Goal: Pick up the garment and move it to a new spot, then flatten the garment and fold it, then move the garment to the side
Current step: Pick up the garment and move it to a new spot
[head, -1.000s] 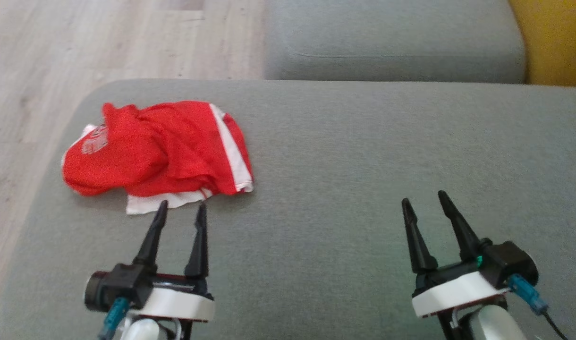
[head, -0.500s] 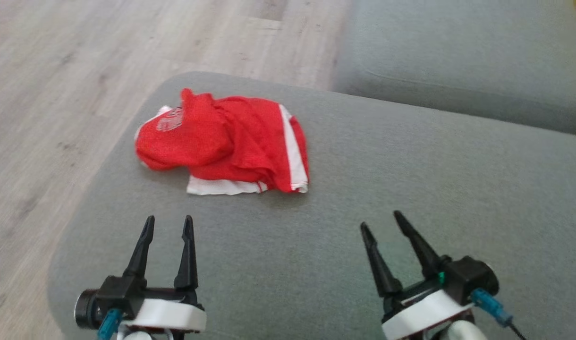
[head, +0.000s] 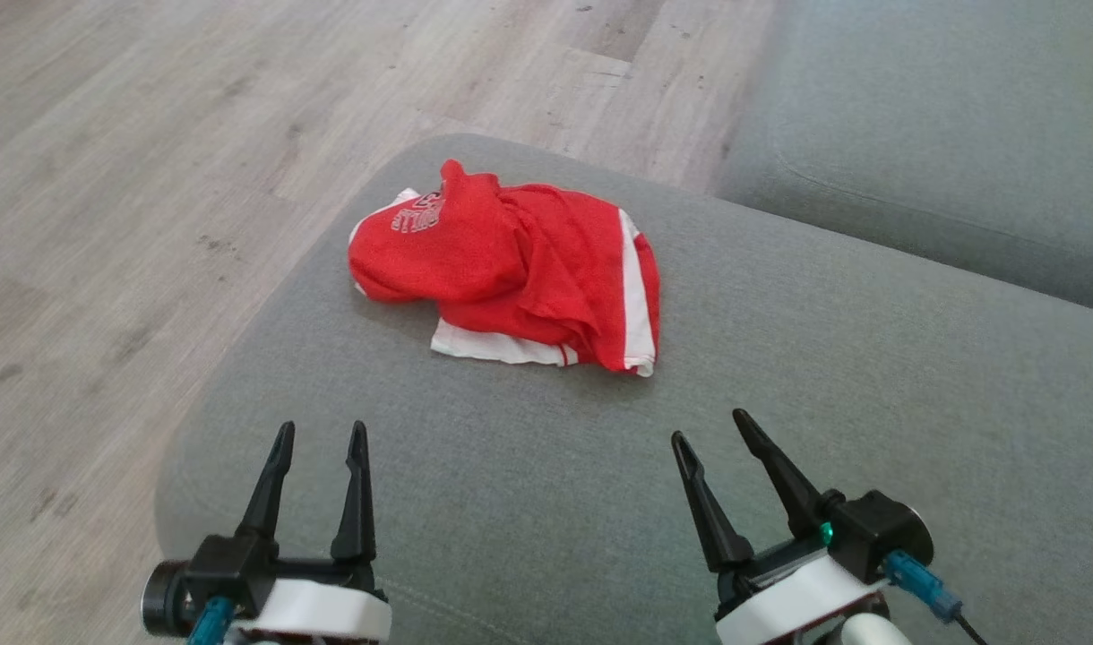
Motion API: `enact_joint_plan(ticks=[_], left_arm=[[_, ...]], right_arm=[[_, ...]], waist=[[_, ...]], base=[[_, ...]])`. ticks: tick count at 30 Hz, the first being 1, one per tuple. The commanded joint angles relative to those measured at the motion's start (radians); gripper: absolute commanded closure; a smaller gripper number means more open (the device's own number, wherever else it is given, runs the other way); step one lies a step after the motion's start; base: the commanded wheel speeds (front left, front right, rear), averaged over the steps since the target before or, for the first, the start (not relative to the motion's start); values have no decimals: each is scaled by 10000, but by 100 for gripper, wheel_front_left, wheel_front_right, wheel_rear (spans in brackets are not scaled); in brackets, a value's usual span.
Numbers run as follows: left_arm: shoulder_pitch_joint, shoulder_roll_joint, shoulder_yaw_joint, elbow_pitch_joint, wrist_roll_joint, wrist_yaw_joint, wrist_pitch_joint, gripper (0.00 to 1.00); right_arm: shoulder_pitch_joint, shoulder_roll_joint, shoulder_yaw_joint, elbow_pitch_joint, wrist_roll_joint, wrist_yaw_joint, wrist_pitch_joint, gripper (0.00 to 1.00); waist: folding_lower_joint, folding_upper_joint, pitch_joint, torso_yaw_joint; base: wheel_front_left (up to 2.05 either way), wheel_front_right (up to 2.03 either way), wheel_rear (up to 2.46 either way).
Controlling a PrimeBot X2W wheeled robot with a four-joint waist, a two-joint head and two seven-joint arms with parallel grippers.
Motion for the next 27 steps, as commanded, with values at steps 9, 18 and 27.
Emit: enact_joint_plan(ticks=[9, 18, 27], left_arm=[[-380, 11, 386, -275, 269, -198, -95, 0], [-2499, 399, -27, 614, 449, -621, 187, 0], [-6631, 1630, -765, 2890, -617, -850, 3077, 0]], right_arm=[[-274, -58, 221, -306, 99, -7, -111, 0], [-594, -58, -69, -413, -266, -7, -111, 0], [-1437, -58, -407, -631, -1087, -7, -111, 0]], waist=[[0, 0, 94, 194], [0, 0, 1195, -666], [0, 0, 2997, -1775]], base=[[0, 0, 0], [0, 0, 0], [0, 0, 0]])
